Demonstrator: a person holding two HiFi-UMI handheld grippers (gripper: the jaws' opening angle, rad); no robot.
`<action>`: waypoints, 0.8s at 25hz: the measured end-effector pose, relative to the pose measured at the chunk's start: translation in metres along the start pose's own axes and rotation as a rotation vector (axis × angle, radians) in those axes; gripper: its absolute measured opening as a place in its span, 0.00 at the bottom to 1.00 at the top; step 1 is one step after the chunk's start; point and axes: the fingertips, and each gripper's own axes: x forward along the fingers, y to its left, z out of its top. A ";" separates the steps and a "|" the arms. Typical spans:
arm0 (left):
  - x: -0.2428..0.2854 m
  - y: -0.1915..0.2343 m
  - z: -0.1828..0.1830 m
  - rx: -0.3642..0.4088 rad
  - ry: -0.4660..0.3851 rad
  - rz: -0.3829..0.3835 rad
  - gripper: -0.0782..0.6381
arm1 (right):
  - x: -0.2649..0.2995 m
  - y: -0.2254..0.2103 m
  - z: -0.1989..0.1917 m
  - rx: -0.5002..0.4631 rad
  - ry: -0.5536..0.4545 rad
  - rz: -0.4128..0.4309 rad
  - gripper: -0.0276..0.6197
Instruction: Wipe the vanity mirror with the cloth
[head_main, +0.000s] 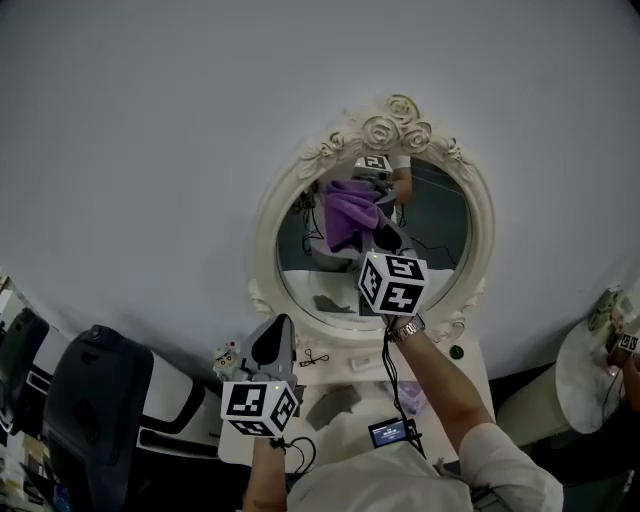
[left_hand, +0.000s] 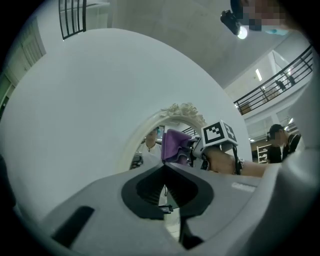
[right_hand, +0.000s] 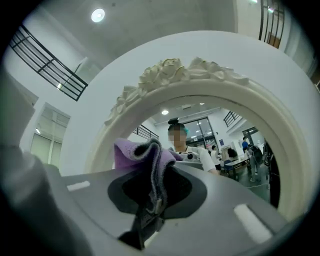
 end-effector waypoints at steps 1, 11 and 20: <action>0.008 -0.008 -0.002 -0.003 0.004 -0.027 0.11 | -0.004 -0.013 0.002 -0.007 0.000 -0.022 0.13; 0.061 -0.085 -0.017 -0.046 0.001 -0.271 0.11 | -0.054 -0.137 0.019 -0.052 -0.007 -0.284 0.13; 0.056 -0.101 -0.019 -0.049 0.001 -0.293 0.11 | -0.081 -0.180 0.007 -0.034 0.019 -0.404 0.13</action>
